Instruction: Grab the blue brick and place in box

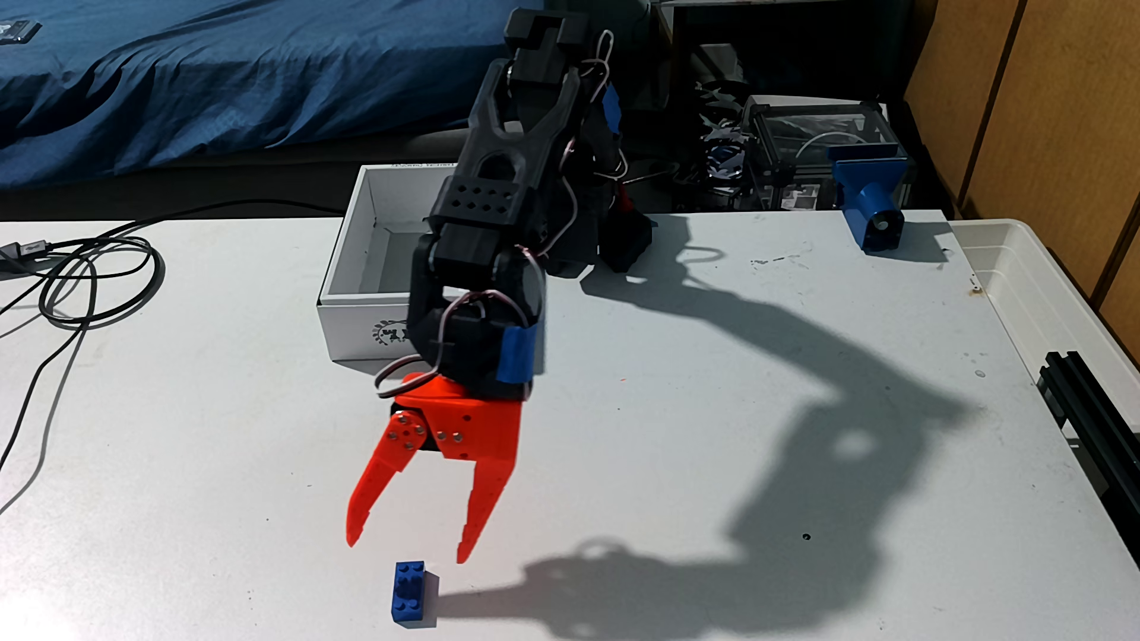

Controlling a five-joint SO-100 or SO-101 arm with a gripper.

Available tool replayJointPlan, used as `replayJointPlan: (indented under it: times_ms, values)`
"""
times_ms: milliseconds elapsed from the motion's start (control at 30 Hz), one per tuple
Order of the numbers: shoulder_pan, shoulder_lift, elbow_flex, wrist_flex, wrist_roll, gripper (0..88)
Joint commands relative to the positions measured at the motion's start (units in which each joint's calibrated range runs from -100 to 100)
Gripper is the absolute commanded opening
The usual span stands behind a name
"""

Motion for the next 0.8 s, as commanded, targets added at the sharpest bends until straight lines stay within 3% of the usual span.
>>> replayJointPlan:
  times_ms: [0,767]
  values:
    - [-0.3,-0.3,-2.2,-0.7,-0.3,31.2]
    - [1.2,7.5,-7.2,-0.6,-0.2,30.4]
